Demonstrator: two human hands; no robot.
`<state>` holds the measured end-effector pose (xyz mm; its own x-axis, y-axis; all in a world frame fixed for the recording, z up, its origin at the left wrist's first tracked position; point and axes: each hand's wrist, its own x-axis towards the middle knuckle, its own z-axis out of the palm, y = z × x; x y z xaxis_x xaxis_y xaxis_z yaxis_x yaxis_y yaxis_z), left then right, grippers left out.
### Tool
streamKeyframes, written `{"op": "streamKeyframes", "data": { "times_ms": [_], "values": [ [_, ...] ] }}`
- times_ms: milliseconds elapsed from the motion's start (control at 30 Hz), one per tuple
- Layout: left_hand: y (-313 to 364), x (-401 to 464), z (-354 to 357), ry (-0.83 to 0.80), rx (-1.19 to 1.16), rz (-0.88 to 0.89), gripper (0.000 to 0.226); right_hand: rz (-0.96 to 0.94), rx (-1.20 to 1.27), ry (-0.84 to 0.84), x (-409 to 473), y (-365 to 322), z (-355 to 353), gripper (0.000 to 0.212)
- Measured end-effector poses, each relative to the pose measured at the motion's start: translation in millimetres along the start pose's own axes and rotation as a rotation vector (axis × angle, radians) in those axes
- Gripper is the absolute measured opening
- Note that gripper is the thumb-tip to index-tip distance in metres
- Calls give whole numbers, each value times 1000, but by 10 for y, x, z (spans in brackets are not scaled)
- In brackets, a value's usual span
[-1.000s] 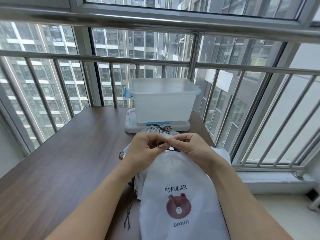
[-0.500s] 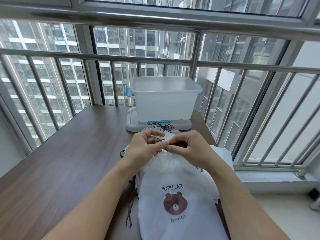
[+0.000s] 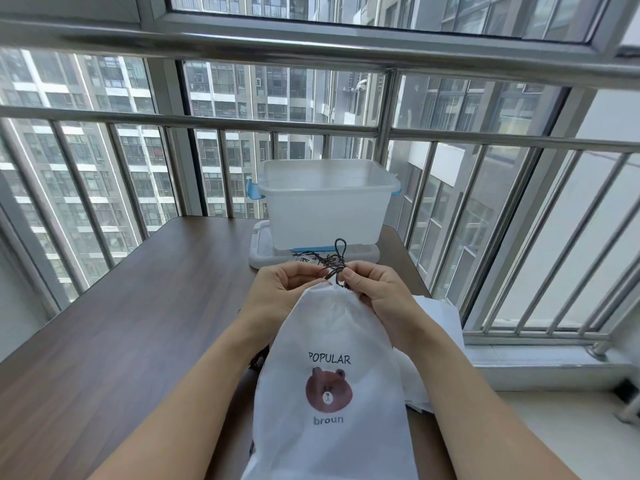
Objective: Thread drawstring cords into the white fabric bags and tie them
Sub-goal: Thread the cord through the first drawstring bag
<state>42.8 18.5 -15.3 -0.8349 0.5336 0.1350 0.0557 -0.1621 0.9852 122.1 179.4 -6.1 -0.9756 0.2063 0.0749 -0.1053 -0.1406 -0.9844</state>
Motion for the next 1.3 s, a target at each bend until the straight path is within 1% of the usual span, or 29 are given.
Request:
{"op": "streamKeyframes", "data": {
  "times_ms": [100,300,400,467,533,633,733,800,833,900,933,967,1033,1100,1167,1200,1300],
  "values": [
    [16,8,-15,-5,37,7,20,9,56,2,-5,-21,17,20],
    [-14,33,-54,-44,123,8,15,13,26,-33,-11,-6,39,22],
    [-23,26,-49,-65,75,-2,14,35,69,-66,3,35,63,25],
    [-34,30,-46,-80,95,3,16,25,50,-68,5,44,75,26],
    [-31,22,-41,-64,104,-14,17,-13,-36,-48,13,62,81,24],
    [-17,4,-31,-43,34,-143,16,-117,-307,5,27,96,88,20],
    [21,0,-40,-99,-90,-267,17,-229,-534,30,48,128,76,20],
    [39,-7,-47,-164,-179,-311,21,-268,-615,53,61,147,65,19],
    [25,-7,-55,-184,-156,-296,25,-267,-625,59,68,155,58,19],
    [-11,-7,-52,-161,16,-212,35,-235,-596,38,78,166,48,22],
    [-30,-2,-47,-138,78,-184,34,-207,-550,13,85,173,41,23],
    [-49,5,-35,-118,101,-174,27,-178,-486,-13,90,178,34,25],
    [-71,13,-2,-86,80,-178,10,-150,-388,-13,92,180,27,25],
    [-67,23,19,-52,64,-183,5,-197,-426,73,93,192,33,22],
    [-52,20,29,-27,33,-185,6,-287,-579,186,100,220,58,21],
    [-42,15,34,-22,6,-192,7,-314,-615,225,108,236,69,20],
    [-6,-12,52,-37,-74,-246,12,-281,-501,229,133,266,80,19]
  ]
}}
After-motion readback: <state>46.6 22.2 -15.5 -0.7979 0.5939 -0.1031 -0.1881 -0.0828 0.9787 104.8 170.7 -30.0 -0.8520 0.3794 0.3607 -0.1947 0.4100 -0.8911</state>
